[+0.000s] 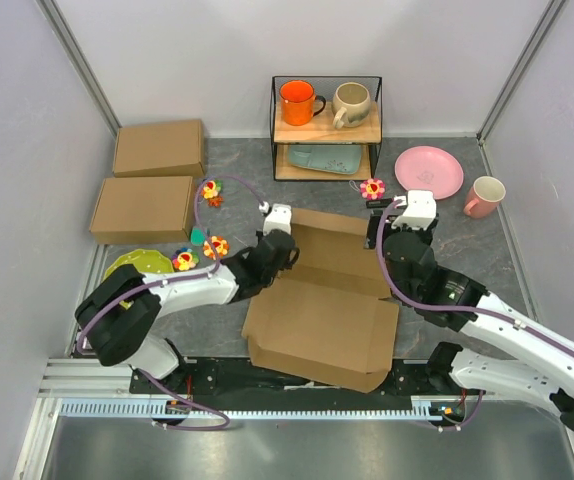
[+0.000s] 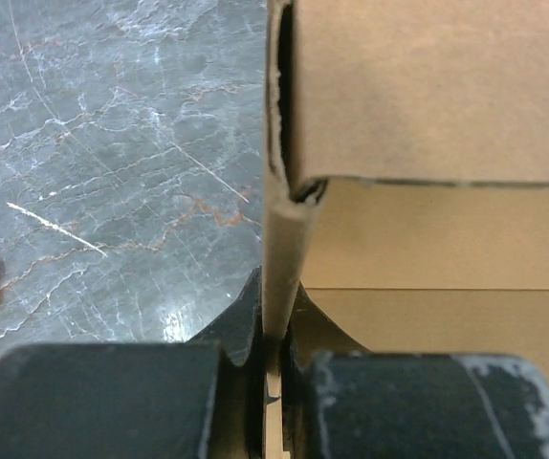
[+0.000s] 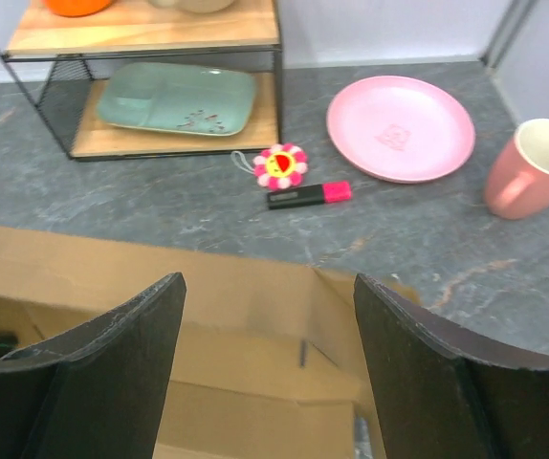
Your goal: Fold the paper box
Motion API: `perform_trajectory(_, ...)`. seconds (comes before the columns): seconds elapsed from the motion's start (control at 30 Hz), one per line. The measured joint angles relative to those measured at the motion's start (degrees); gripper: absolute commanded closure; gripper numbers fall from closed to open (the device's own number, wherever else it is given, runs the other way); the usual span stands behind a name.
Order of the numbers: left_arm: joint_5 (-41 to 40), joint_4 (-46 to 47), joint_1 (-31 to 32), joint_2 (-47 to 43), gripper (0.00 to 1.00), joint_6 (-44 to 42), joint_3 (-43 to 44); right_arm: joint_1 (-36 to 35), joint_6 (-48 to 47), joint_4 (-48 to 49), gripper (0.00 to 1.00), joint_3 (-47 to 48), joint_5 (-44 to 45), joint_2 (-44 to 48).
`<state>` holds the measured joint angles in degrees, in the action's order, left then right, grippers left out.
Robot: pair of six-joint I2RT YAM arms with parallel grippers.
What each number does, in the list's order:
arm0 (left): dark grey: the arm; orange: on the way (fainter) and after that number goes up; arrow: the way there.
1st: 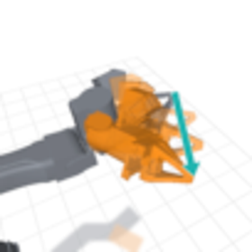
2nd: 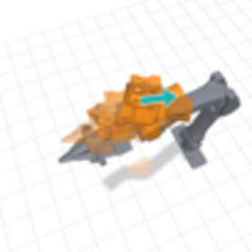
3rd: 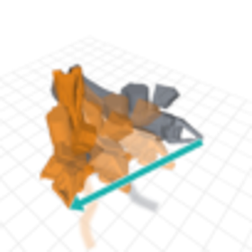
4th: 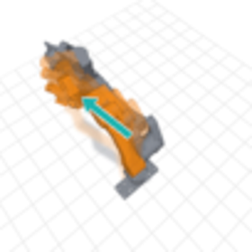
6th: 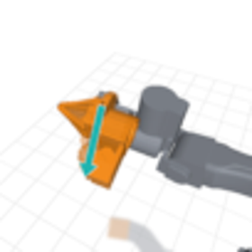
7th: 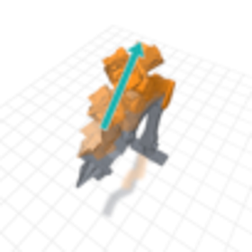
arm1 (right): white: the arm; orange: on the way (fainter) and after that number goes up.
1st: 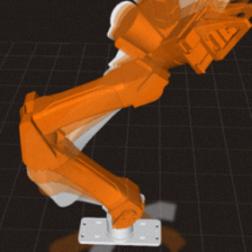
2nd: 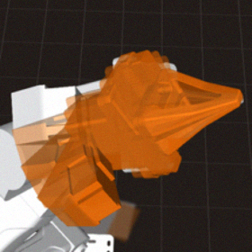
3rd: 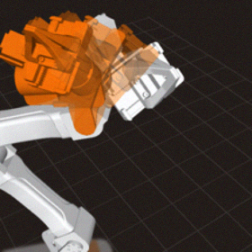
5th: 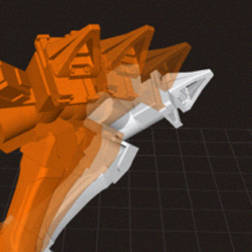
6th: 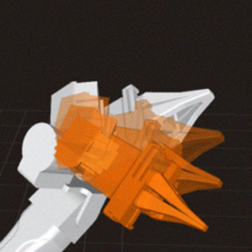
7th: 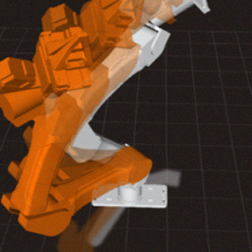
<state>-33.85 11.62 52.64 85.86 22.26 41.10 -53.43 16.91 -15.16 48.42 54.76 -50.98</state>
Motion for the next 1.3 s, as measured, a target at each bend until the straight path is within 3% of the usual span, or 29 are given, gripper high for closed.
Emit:
perform_trajectory(0.13,7.3,-8.5,-6.9,2.5,0.98,5.7,6.5,0.9,0.3,-2.0,0.2,-0.1,2.9,0.7)
perform_trajectory(0.4,16.3,-9.9,-15.3,-1.3,0.98,15.3,3.0,2.4,8.0,-6.3,0.2,-4.9,2.1,3.3)
perform_trajectory(0.87,16.9,-14.1,-14.8,-2.1,0.98,15.6,4.3,9.2,17.7,-5.9,0.25,-11.3,-8.4,-4.1)
perform_trajectory(1.17,15.4,-17.4,-13.2,-2.5,0.98,14.7,5.4,14.6,16.8,-1.8,0.43,-13.2,-14.7,-5.7)
perform_trajectory(1.3,14.6,-18.7,-12.3,-2.6,0.98,14.0,6.0,14.7,16.2,0.1,0.43,-14.7,-16.9,-7.1)
